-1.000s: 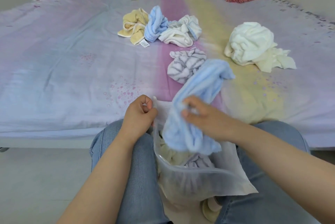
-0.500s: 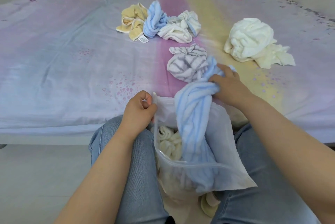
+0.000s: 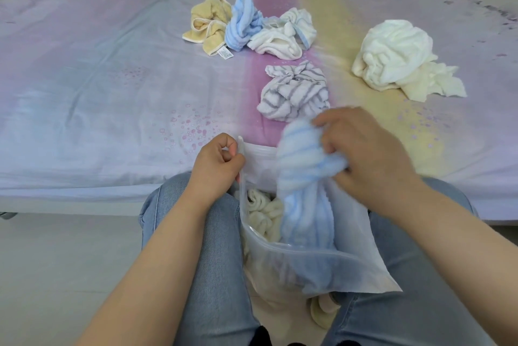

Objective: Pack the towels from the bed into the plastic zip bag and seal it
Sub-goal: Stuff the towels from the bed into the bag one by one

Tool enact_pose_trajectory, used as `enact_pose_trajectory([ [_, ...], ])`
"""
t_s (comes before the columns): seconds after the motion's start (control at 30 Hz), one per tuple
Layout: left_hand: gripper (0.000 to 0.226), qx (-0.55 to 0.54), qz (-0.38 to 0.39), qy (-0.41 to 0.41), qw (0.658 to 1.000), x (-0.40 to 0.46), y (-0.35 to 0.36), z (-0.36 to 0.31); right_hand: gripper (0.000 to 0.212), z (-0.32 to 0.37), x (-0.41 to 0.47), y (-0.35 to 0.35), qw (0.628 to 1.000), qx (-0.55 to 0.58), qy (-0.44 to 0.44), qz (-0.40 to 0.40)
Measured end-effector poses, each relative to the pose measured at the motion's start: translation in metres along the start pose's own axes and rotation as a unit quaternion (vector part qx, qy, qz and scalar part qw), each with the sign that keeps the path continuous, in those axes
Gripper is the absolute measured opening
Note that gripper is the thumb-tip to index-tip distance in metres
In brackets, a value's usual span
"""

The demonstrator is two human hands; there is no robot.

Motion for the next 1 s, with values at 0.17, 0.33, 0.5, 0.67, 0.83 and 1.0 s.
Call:
enact_pose_trajectory([
  [0.17, 0.033, -0.012, 0.013, 0.0, 1.0, 0.0, 0.002, 0.0, 0.034, 0.035, -0.03, 0.053, 0.89, 0.039, -0.096, 0.445],
  [0.33, 0.033, -0.024, 0.022, -0.003, 0.999, -0.001, -0.001, 0.0, 0.025, 0.025, -0.037, 0.059, 0.794, 0.028, -0.045, 0.605],
  [0.5, 0.035, -0.025, 0.025, 0.0, 0.999, 0.0, -0.001, 0.001, 0.015, 0.006, -0.016, 0.054, 0.935, -0.027, 0.041, 0.351],
  [0.67, 0.038, -0.036, 0.024, 0.0, 0.999, 0.001, 0.001, 0.001, 0.037, 0.012, -0.046, 0.086, 0.801, -0.11, -0.046, 0.587],
  [0.83, 0.04, -0.04, 0.027, 0.007, 0.999, -0.002, 0.001, 0.0, 0.02, -0.004, -0.011, 0.081, 0.861, 0.047, 0.044, 0.505],
  [1.0, 0.039, -0.034, 0.015, 0.008, 0.999, -0.001, 0.0, -0.002, 0.028, -0.07, 0.056, 0.073, 0.964, 0.085, 0.251, 0.029],
])
Point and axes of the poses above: each hand's wrist, its own x-axis towards the middle knuckle, its own y-axis out of the palm, z = x × y, the point moved 3 cm from there along x, towards the middle knuckle, and after that the axes turned 14 degrees about -x, right-handed, at the moved point
